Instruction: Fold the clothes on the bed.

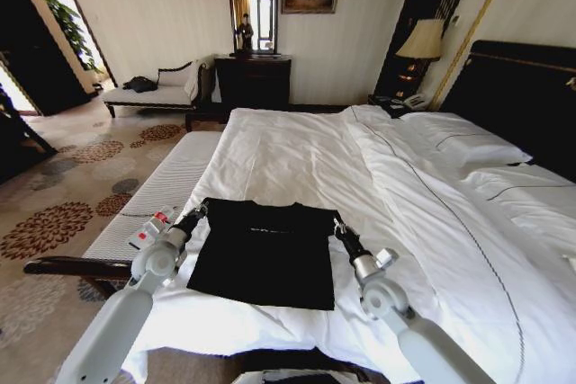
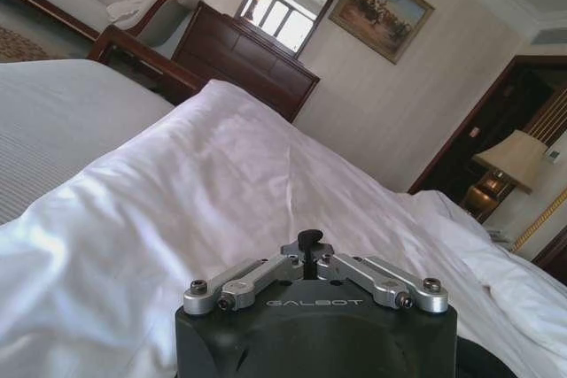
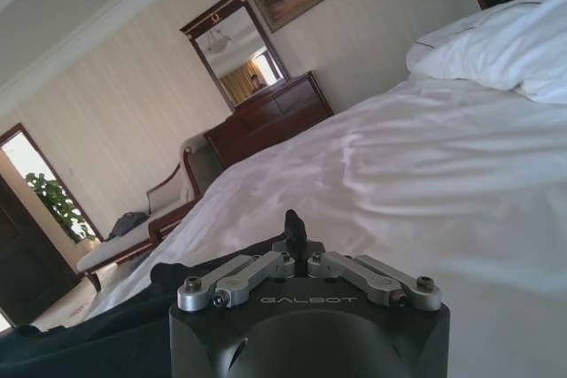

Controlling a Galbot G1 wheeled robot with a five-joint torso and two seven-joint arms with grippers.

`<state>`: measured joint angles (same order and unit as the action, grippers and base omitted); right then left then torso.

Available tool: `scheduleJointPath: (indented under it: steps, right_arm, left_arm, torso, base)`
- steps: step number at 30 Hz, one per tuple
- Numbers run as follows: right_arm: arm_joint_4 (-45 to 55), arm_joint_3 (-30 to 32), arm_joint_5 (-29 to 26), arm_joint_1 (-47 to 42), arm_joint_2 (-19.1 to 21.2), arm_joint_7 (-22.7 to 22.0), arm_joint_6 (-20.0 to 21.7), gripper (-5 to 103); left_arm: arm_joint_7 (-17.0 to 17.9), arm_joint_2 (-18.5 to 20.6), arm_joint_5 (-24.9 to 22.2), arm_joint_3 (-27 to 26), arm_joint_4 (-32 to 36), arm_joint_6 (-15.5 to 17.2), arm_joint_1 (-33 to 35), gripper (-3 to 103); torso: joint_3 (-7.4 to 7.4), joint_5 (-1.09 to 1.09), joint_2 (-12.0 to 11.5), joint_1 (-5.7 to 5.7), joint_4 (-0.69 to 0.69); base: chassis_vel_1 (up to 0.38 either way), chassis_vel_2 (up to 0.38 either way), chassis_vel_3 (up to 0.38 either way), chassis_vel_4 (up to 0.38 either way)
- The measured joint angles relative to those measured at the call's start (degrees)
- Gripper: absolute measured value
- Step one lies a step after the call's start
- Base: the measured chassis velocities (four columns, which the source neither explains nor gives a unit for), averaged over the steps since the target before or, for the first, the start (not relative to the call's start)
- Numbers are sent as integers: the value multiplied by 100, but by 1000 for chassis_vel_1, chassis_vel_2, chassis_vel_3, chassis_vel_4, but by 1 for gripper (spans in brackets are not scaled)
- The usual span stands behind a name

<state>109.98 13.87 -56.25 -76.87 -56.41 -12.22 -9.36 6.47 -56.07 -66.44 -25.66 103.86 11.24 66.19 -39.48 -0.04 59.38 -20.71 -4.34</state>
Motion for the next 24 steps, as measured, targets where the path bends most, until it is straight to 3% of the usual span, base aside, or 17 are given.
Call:
scheduleJointPath:
  steps: [11,15,24]
  right_arm:
    - [-3,154,341,-730,-497,-8,-190,1]
    - [-34,112,545,-1042,-853,-15,-289,1]
    - [-98,-93,947,-1328,-958,-67,-321,1]
  left_arm:
    - [32,59,154,-178,210,102,552,2]
    - [-2,38,560,-272,313,126,1125,2]
    - [-70,21,1100,-309,287,133,1523,2]
  torso:
    - [-1,0,-1,-1,2]
    - [0,1,-1,-1,2]
    - [-1,0,-2,-1,1]
  base:
    - [0,0,0,0]
    - [0,0,0,0]
    - [0,0,0,0]
